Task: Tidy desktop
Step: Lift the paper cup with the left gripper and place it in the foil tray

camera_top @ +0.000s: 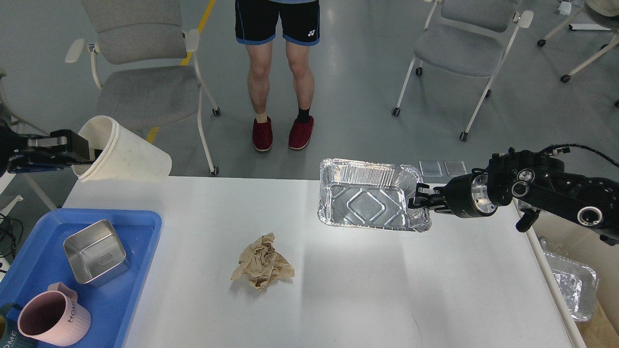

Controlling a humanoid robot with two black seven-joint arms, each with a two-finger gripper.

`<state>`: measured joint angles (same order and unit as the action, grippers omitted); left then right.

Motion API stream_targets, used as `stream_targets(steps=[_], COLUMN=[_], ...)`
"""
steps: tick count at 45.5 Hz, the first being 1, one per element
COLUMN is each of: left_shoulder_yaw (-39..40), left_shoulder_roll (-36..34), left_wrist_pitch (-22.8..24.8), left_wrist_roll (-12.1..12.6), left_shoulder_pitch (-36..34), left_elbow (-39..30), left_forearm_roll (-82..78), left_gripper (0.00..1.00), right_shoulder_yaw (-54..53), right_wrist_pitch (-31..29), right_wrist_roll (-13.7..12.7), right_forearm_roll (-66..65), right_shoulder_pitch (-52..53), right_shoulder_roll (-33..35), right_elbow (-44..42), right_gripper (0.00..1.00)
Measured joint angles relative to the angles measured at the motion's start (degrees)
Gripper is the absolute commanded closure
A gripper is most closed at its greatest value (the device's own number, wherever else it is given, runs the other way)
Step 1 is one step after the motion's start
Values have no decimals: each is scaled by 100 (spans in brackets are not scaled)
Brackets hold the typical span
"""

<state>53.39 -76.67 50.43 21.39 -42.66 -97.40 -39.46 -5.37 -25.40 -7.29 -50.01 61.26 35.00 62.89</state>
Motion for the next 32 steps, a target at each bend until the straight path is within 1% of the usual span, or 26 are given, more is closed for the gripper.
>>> stream_targets(steps=[4,7,9,11,16,19,22,26,32], left_shoulder_yaw=[104,104,104,95,-49,-296,-593,-929,-1079], left_shoulder_roll=[50,149,322,650,1592,2215,2943,4022,5330], left_wrist_pitch=[14,-70,-186,-342,-562,-619,-648,-731,-912], left_wrist_roll=[11,38,54,77,176,213,226,232,232], left_shoulder_pitch=[-56,-97,-135,-215,-575,-855,-1141,-1401,-1500], left_elbow=[18,42,71,102,255,492,865,1553,2497], left_forearm_roll=[31,30,9,-32,-388,-779,-1111,-1467,-1943], left_gripper=[100,100,100,100,100,100,100,100,100], right_shoulder_yaw=[0,-1,-5,-8,-9,-10,-17,-31,-47], right_wrist_pitch=[-1,-3,-3,-3,-3,-3,-2,0,8], right_wrist_roll=[0,0,0,0,0,0,0,0,1], right_forearm_roll=[0,0,1,1,1,1,1,1,4], right_shoulder_pitch=[0,0,0,0,1,3,8,9,9], right_shoulder_roll=[0,3,3,-1,-42,-56,-61,-66,-78], right_elbow=[10,12,12,12,14,14,13,15,22], right_gripper=[100,100,100,100,100,100,100,100,100])
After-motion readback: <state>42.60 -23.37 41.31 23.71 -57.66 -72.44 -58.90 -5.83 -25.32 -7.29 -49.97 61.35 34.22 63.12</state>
